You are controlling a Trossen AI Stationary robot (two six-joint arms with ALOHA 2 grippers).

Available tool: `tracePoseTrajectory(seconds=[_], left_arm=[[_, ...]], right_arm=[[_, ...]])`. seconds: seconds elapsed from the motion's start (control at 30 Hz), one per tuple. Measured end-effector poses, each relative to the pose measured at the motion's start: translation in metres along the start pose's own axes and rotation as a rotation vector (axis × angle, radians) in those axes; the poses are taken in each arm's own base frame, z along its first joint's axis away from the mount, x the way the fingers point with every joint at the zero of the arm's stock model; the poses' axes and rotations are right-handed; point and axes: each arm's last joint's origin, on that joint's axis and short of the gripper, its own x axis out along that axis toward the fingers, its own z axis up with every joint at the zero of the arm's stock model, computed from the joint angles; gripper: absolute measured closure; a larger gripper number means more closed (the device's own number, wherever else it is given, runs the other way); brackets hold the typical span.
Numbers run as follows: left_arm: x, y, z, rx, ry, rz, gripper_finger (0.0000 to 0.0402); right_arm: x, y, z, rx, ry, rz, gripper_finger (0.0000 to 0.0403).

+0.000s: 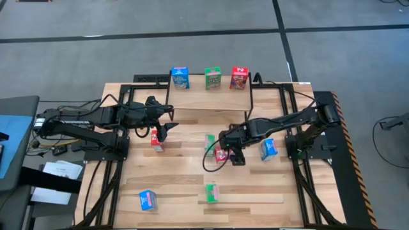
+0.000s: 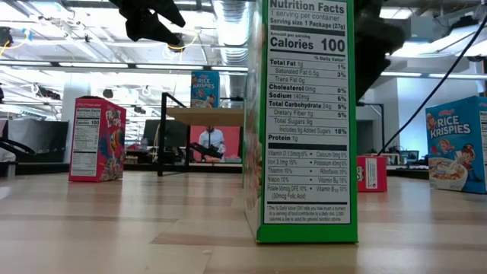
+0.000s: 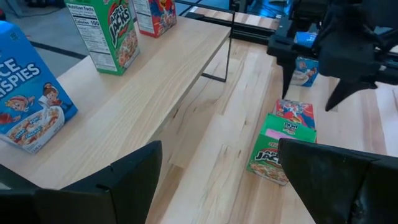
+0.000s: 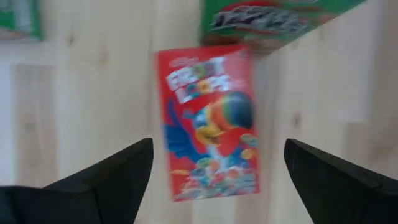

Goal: Stack cereal on shelf
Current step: Put the right red cereal box on the shelf aligned with the other red cereal box

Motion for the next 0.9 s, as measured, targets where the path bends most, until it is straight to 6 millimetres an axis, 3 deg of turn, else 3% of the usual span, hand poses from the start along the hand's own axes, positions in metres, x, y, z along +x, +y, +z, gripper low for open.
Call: tracePoseTrajectory(seconds=[0.37,0.7,0.9], left_arm=[[0.0,0.0,0.0,-0.007,0.0,0.0,0.009],[0.0,0.0,-0.001,-0.005,0.009,0.002,0.009],[0.0,0.0,-0.001,-0.006,0.007,0.001,0.009]], right_arm=[[0.008,0.002,0.003,-0.01,-0.013,0.001,0.0021],[0.052,0.006,0.002,-0.051,0.114,-0.016,0.0021],[0.057,0.006,0.003,-0.039,0.12,-0.05,0.0021]])
